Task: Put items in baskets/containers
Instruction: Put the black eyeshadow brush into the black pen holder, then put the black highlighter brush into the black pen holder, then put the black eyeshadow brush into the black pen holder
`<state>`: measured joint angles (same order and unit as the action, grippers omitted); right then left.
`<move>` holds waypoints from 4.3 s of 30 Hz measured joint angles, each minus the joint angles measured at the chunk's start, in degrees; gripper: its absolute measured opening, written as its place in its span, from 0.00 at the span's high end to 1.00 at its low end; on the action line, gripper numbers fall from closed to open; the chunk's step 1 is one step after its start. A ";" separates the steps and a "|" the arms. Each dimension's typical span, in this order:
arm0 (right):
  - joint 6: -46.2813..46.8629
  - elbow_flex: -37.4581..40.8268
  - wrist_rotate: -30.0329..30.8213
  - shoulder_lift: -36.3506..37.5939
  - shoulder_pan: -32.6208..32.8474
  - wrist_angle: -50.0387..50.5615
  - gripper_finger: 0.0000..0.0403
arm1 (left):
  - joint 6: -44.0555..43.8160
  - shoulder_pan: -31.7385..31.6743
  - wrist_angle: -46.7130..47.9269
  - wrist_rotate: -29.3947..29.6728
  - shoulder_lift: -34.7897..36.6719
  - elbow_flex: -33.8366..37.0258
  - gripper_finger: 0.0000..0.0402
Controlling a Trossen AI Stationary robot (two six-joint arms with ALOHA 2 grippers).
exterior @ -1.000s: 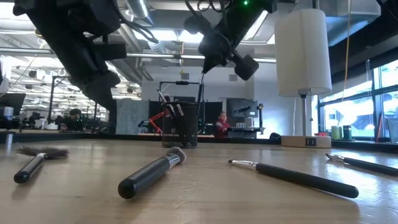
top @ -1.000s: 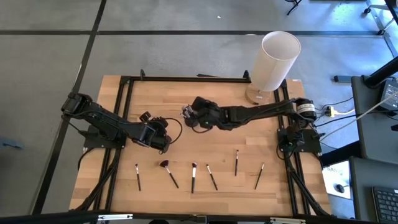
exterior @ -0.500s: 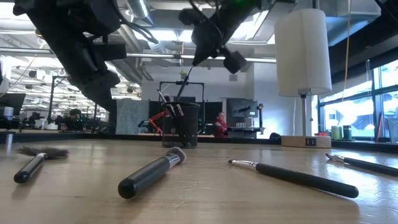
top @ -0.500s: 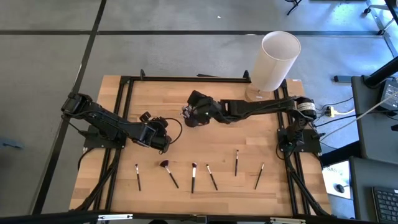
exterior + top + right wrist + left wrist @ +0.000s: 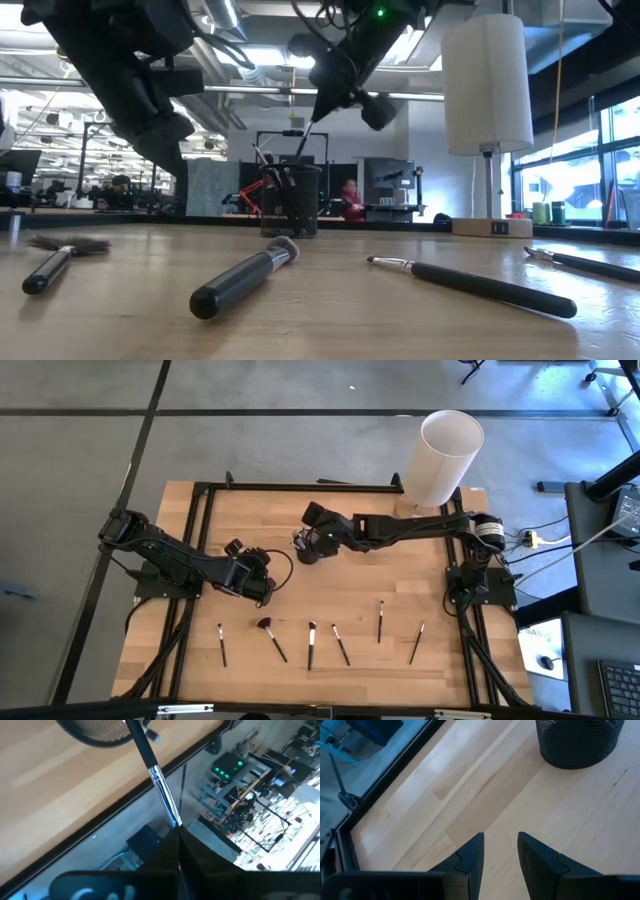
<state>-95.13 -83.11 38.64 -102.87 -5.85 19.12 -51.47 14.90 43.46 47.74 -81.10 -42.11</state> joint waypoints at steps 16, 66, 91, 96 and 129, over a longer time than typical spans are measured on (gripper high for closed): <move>7.29 0.00 2.53 -2.99 2.27 -1.71 0.71 | 2.30 0.00 0.52 -5.51 0.00 0.00 0.72; 97.00 31.61 -33.97 30.49 4.63 2.21 0.75 | 60.89 13.56 -10.03 -22.39 -3.49 -4.53 0.99; 107.37 40.33 -22.39 30.43 6.84 11.53 0.88 | 112.91 -12.76 -22.96 10.74 0.92 -11.30 0.99; 109.04 40.26 -24.12 30.42 6.86 11.03 0.88 | 113.66 -14.70 -24.56 9.85 0.92 -11.30 0.99; 130.55 30.40 -35.81 30.38 3.92 14.25 0.88 | 86.87 -14.01 -22.41 4.17 0.98 -11.30 0.72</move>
<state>35.42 -52.71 2.83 -72.49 -1.92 33.37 35.40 0.88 21.05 51.91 -80.12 -53.41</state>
